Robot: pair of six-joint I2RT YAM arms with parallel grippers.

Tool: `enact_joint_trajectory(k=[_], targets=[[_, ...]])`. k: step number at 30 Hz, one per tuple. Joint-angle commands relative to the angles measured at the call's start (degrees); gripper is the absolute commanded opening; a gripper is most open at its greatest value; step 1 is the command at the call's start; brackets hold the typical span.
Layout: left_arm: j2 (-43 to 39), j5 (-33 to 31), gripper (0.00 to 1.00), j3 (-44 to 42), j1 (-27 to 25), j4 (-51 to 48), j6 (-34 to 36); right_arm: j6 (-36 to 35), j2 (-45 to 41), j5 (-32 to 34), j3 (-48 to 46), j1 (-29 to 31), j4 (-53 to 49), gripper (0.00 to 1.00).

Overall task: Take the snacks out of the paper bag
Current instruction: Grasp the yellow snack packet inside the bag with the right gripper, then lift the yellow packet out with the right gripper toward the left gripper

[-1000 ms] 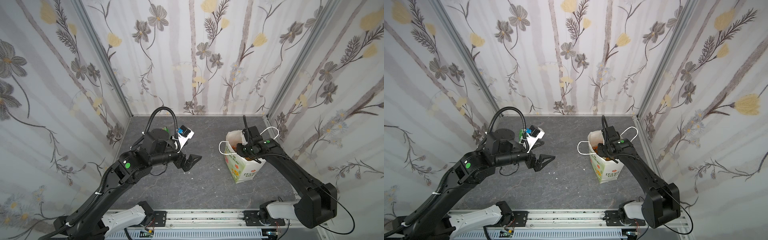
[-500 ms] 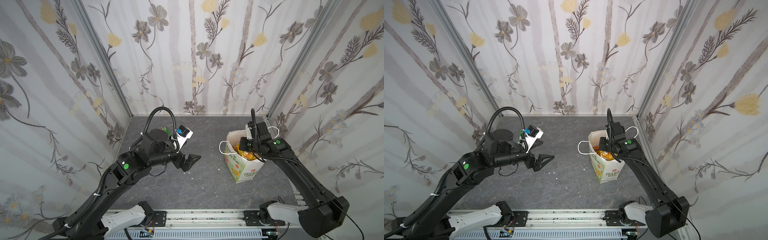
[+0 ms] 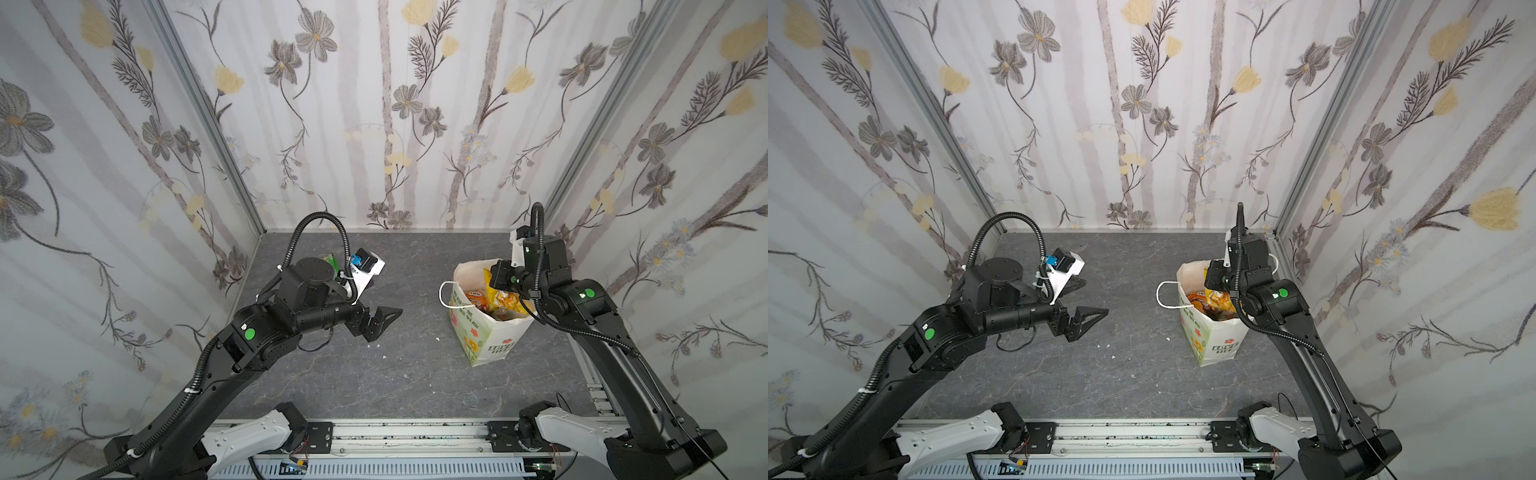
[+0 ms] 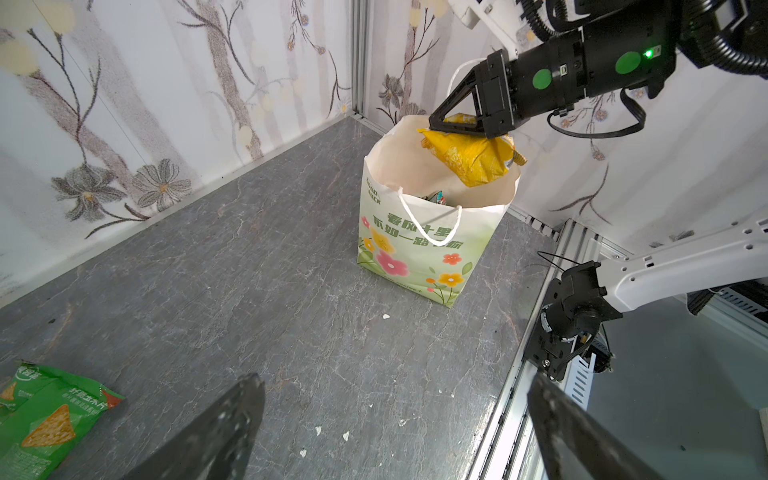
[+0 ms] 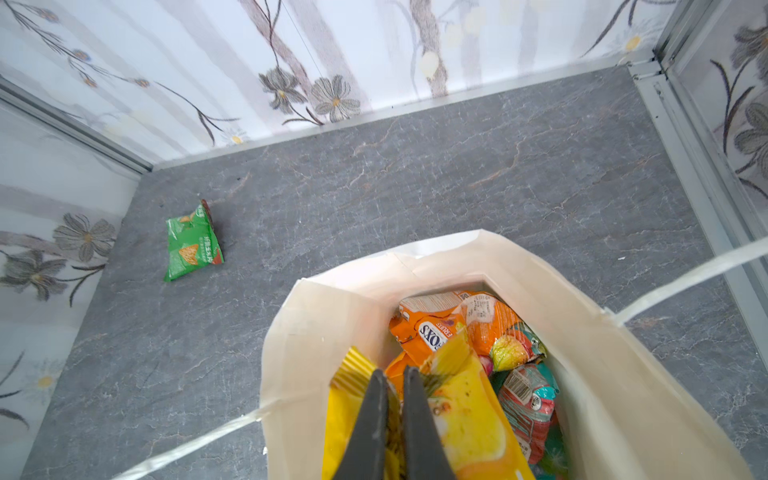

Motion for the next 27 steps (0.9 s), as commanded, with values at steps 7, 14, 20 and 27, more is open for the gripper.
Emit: enact_joint_trajectory(k=[7,14,20,27], targets=[[-2.9,0.9,1.0,-3.6,0.0,15.7,-10.5,4.4,-3.8,-1.5,6.6,0.0,6.7,0.0],[-2.5,-0.9,1.0,-8.9,0.1,36.9,-31.0,5.9,-7.1,-6.7,7.4,1.3,20.2,0.0],[2.9,-1.0,1.0,-7.0,0.0,44.7,-48.6,2.3,-7.0,-7.2,8.2,5.9,29.1,0.0],[9.6,4.7,1.0,-0.8,0.2,46.7,-56.4,-3.4,-6.5,-7.0,8.3,11.5,34.8,0.0]])
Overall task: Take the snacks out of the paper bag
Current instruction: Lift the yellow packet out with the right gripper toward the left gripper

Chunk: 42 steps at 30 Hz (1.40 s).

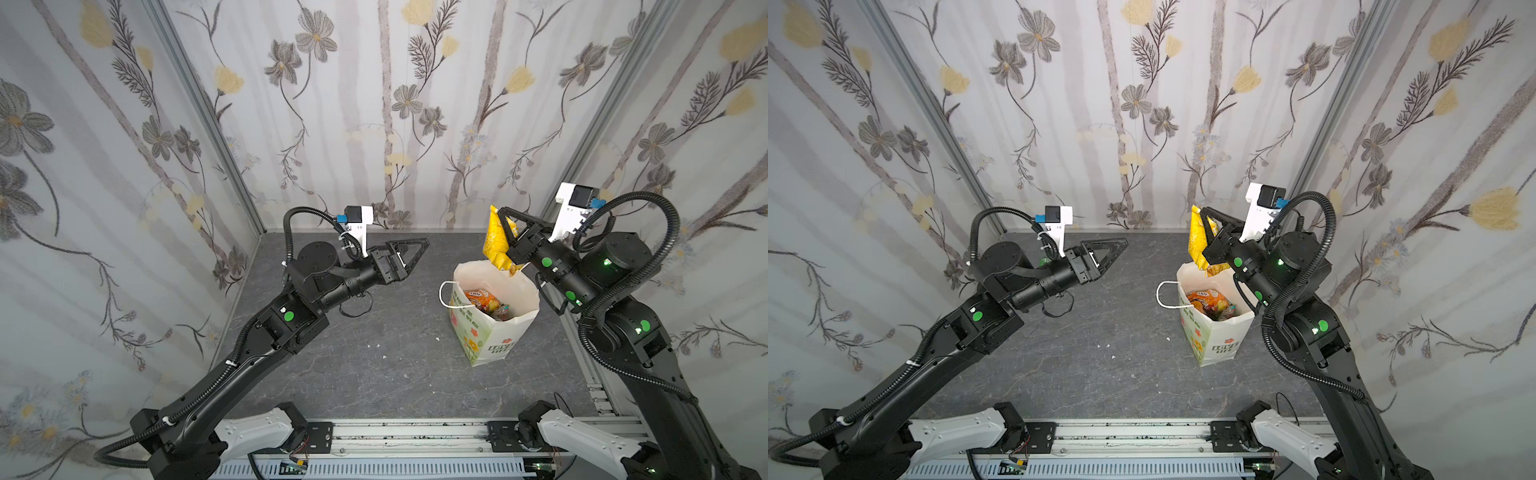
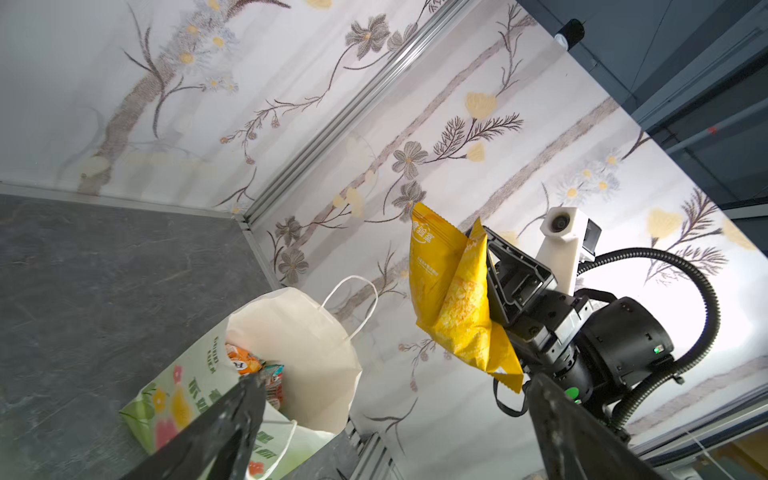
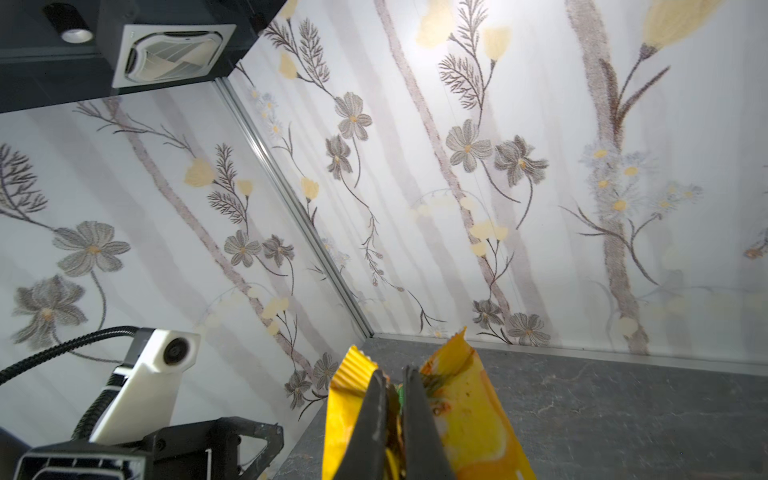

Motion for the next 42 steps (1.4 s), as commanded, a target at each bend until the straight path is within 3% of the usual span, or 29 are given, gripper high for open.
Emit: enact_joint_trajectory(k=[1,6,15,22,33,40,42], targets=[[2.5,4.9,1.0,2.6,0.0,6.1,-7.1,-4.8,0.9,0.2,0.4,2.0,5.5,0.0],[6.2,8.8,0.99,5.1,-0.1,10.4,-11.4,-7.6,2.7,1.9,0.9,5.5,4.8,0.0],[12.1,10.7,0.72,9.8,-0.2,10.0,-9.9,-10.9,5.6,6.4,2.7,11.2,2.7,0.0],[15.3,13.6,0.63,10.5,-0.3,13.0,-11.9,-11.8,7.0,7.5,2.8,13.3,1.4,0.0],[16.0,13.6,0.19,9.5,-0.3,14.7,-11.8,-11.4,7.6,7.3,2.2,15.0,1.7,0.0],[14.8,13.0,0.0,8.3,-0.3,15.6,-9.8,-10.7,7.2,7.3,1.5,15.2,1.4,0.01],[14.4,12.8,0.0,8.2,-0.4,15.6,-9.1,-10.3,6.9,7.2,1.3,15.2,1.4,0.03]])
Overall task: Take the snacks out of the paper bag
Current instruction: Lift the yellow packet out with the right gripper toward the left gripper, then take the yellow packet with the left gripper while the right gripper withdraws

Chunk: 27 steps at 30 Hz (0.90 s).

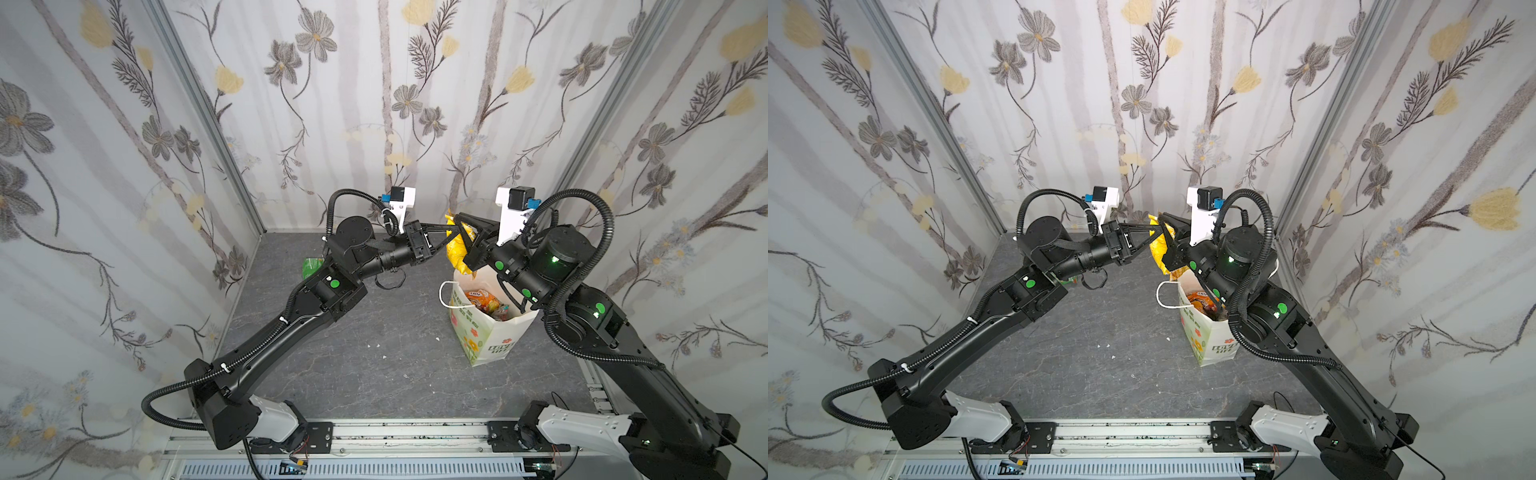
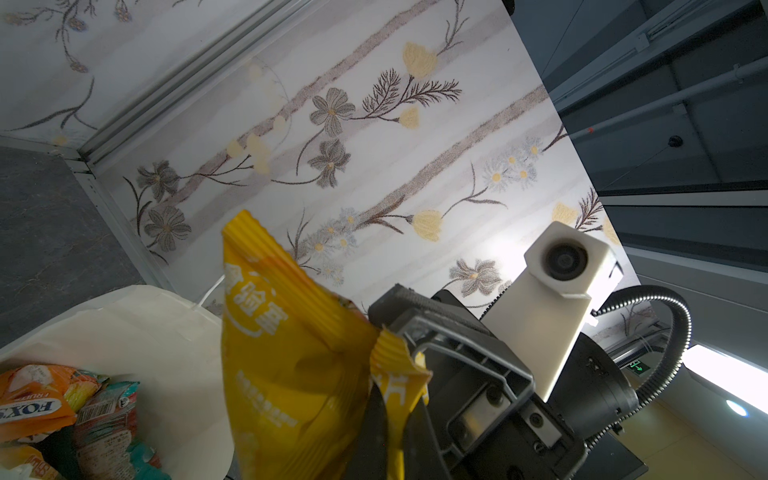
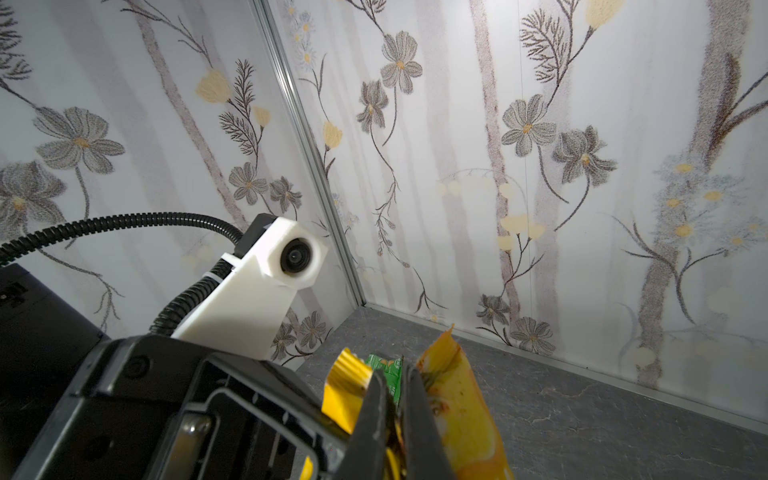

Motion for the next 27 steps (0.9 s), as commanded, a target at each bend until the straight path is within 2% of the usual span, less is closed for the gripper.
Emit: enact_joint_trajectory(k=[1,4,7,9,12,15,17,20,24,27], targets=[[-0.8,-0.3,0.0,-0.4,-0.1,2.0,2.4,1.2,-0.5,-3.1,-0.6,0.2,0.5,0.05],[-1.6,-0.8,0.0,-0.6,0.1,1.9,3.6,1.8,-1.3,-2.9,-1.0,0.2,0.8,0.15],[-2.8,-1.8,0.0,-0.9,0.1,0.9,5.5,2.4,-2.2,-2.6,-0.8,0.2,1.0,0.2],[-3.8,-2.5,0.0,-0.9,0.0,-0.1,7.0,2.9,-2.8,-2.3,-0.3,0.2,1.1,0.27],[-5.5,-3.8,0.0,-1.0,0.3,-1.8,9.9,3.6,-4.0,-2.5,0.6,0.2,1.5,0.3],[-8.1,-6.5,0.0,-1.7,0.8,-3.8,14.9,4.6,-6.0,-2.5,0.2,0.2,3.4,0.51],[-10.7,-9.4,0.0,-2.4,1.7,-5.5,20.4,5.2,-7.8,-1.9,-0.7,0.3,5.1,0.74],[-14.5,-16.6,0.0,-5.6,4.1,-7.4,30.2,5.8,-10.7,-0.8,-3.9,0.2,8.2,0.99],[-18.1,-23.6,0.0,-11.5,10.1,-3.6,38.7,5.4,-14.4,-0.6,-9.0,0.1,12.2,1.0],[-19.3,-25.1,0.0,-17.2,15.7,2.7,42.0,5.2,-16.1,0.9,-11.7,0.1,12.3,1.0]])
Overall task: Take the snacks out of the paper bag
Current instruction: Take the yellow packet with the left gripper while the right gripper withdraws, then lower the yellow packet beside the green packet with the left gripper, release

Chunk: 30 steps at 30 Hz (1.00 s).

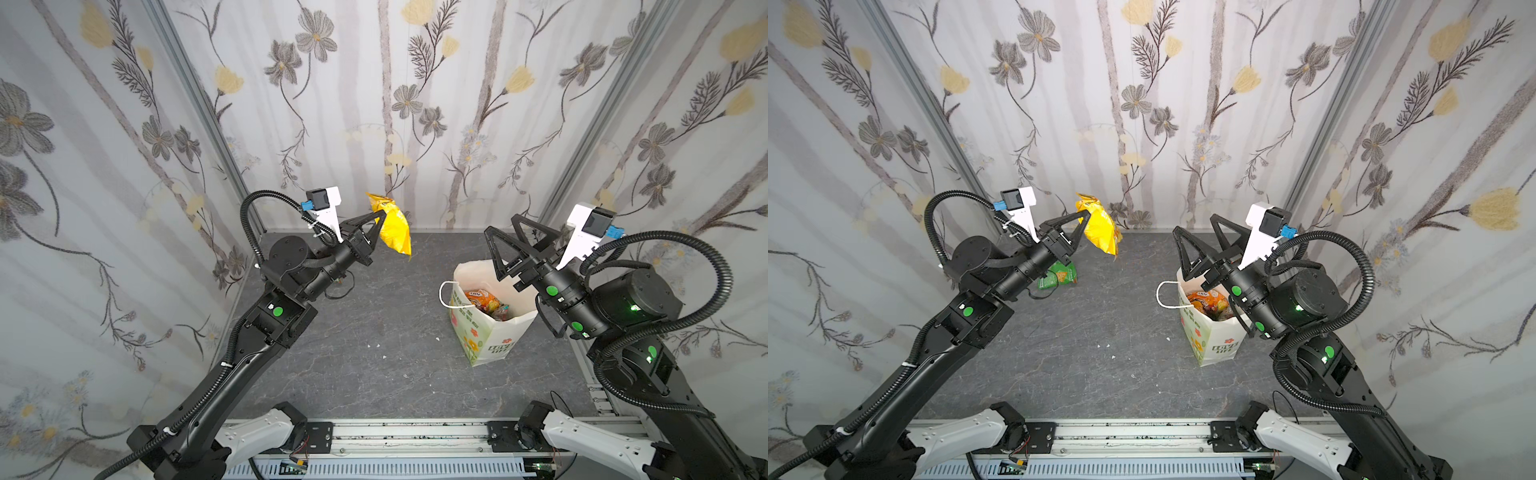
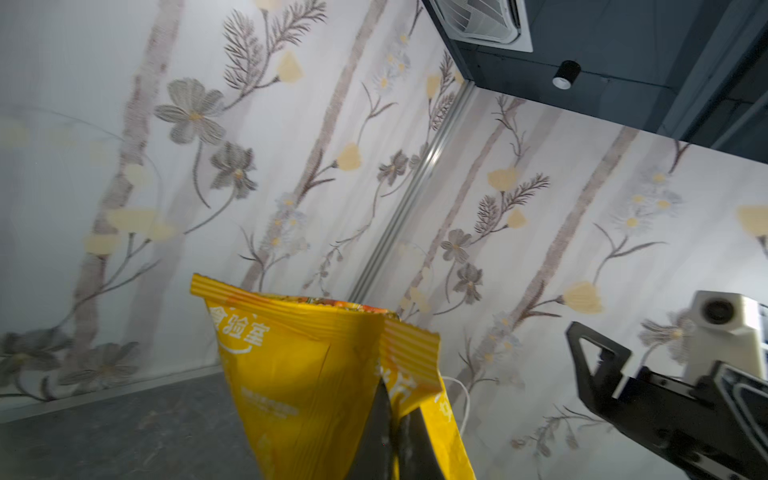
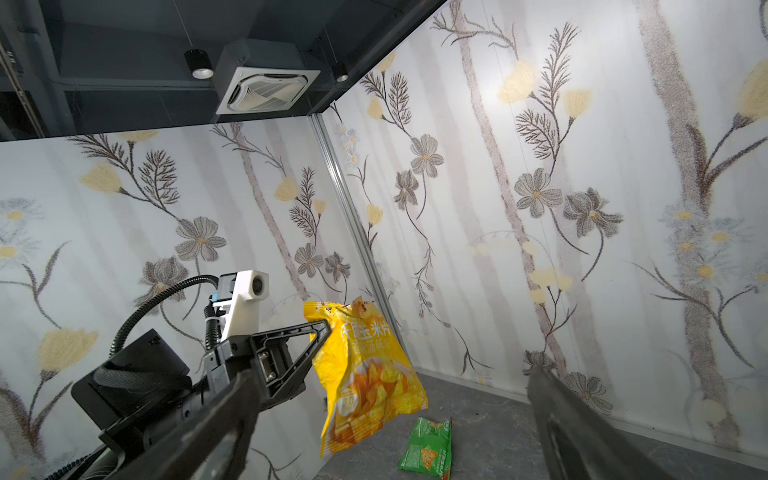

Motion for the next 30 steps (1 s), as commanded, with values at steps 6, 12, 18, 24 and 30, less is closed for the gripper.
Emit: enact_joint_trajectory(k=[6,12,18,24,30], targets=[[4.6,-10.7,0.0,-0.3,9.1,-4.9,15.5,1.7,-1.6,5.9,-5.1,0.0,1.1,0.99],[18.2,-12.0,0.0,12.0,13.7,-25.6,15.8,3.0,-0.6,6.3,-6.0,-0.1,-0.9,0.99],[34.0,-10.0,0.0,28.3,16.6,-44.7,15.0,2.2,1.8,5.5,-4.5,-0.2,-4.6,0.99],[50.6,-10.0,0.0,43.8,17.1,-57.3,16.7,1.0,4.7,6.2,-3.1,-0.3,-7.9,0.99],[62.7,-10.2,0.0,52.4,17.2,-59.9,18.7,-0.3,7.1,6.5,-1.8,-0.5,-10.7,1.0]])
